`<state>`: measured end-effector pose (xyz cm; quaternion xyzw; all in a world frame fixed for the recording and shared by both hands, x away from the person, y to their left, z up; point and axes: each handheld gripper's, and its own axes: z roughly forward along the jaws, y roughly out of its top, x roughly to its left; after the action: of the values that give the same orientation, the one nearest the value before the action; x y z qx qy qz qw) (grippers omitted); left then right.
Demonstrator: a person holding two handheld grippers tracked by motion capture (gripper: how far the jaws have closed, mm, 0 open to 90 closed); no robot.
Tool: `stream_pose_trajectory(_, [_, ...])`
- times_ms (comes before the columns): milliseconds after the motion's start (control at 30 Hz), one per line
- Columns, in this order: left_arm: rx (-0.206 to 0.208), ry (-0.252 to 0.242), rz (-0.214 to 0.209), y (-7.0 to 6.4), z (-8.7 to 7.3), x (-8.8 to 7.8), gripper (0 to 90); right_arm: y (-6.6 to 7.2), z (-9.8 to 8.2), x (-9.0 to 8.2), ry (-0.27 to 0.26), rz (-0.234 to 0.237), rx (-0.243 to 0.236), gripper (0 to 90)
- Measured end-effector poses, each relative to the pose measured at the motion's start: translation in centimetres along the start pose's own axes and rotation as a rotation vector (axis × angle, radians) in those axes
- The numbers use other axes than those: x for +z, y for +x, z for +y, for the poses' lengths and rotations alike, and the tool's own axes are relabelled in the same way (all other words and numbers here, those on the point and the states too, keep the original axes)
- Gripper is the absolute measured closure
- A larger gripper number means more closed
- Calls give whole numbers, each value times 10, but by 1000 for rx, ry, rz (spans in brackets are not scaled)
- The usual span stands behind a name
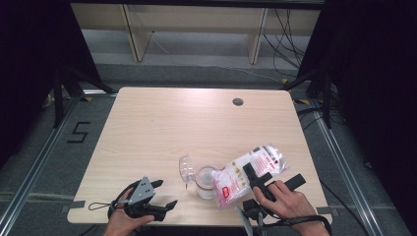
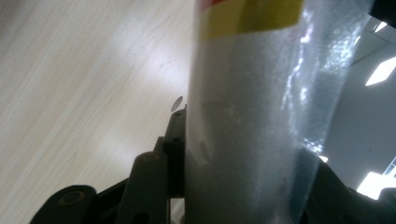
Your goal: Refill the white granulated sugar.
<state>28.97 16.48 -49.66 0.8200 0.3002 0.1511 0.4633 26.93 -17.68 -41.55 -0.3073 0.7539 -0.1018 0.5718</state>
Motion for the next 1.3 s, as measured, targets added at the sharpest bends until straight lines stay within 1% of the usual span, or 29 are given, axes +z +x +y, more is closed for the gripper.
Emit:
stream_pose_trajectory(33, [-11,-13,1,-2,0,0,177,0,0,0,4,3,6,646])
stream_pose_trajectory(67, [-13,-15,3,-2,0,0,178,0,-1,-1,3,5,4,647])
stream_pose_trajectory(100, [5,1,3,0,0,0,178,0,-1,-1,3,7,7,647])
stream_pose_trajectory(133, [-2,-8,-3,-1,0,2,177,-1,-2,-1,4,3,6,647])
stream_pose_trajectory(167, [11,2,-8,-1,0,2,178,-1,-2,-1,4,-2,6,648])
stream_pose_trajectory(200, [-4,-3,-5,-3,0,2,177,0,-3,-1,4,1,9,648])
stream_pose_trajectory(233, [-8,-14,-7,-3,0,2,178,-1,-3,-2,4,9,6,648])
stream_pose_trajectory(267, [-7,-16,-4,-3,0,1,177,-1,-4,-2,0,0,10,649])
stream_pose_trajectory(300, [17,-6,-11,-1,0,2,177,-1,-4,-2,2,4,6,649])
stream_pose_trajectory(333, [24,-2,-12,0,0,2,178,-1,-4,-1,6,2,9,650])
stream_pose_trajectory(367, [-5,-3,-3,-3,-1,2,177,-1,-4,-2,10,5,13,650])
stream_pose_trajectory(400, [-3,-11,-10,-3,0,2,178,-1,-4,-2,4,4,7,651])
stream_pose_trajectory(467, [2,-16,-4,-3,1,-1,178,0,-5,-2,-1,5,10,652])
stream_pose_trajectory(500, [-10,-20,-9,-3,1,-1,178,0,-5,-1,1,4,11,652])
stream_pose_trajectory(533, [-10,-14,-11,-3,0,0,178,0,-5,-1,5,7,16,653])
stream_pose_trajectory(567, [-4,-10,1,-3,0,0,178,0,-5,-1,5,8,16,653])
stream_pose_trajectory(633, [3,-9,1,-3,0,0,178,1,-5,-1,-1,12,15,654])
stream_pose_trajectory(700, [-3,-9,3,-3,0,0,178,2,-5,0,2,12,10,655])
stream_pose_trajectory(767, [28,-6,3,-1,1,-1,178,1,-5,0,2,13,11,655])
stream_pose_trajectory(833, [21,-10,-5,0,1,-1,178,1,-4,-1,-2,4,7,656])
stream_pose_trajectory(900, [-8,-17,-1,-2,0,0,178,0,-3,-2,-2,3,8,657])
stream_pose_trajectory(967, [-2,-14,1,-2,0,0,178,-1,-3,-2,-2,8,14,657])
stream_pose_trajectory(1033, [-2,-13,1,-2,0,0,178,-1,-2,-2,-3,5,8,658])
stream_pose_trajectory(1067, [4,-12,1,-2,0,0,178,-1,-2,-2,-3,4,9,658])
stream_pose_trajectory(1100, [20,-5,7,-1,0,0,178,-1,-2,-3,-1,7,14,659])
stream_pose_trajectory(1133, [27,-10,3,-1,0,0,178,-1,-2,-3,0,7,15,659])
stream_pose_trajectory(1167, [16,-15,-3,-2,0,1,178,-1,-3,-3,-4,4,9,659])
stream_pose_trajectory(1300, [19,-13,0,-1,0,1,178,-2,-3,-3,2,10,7,661])
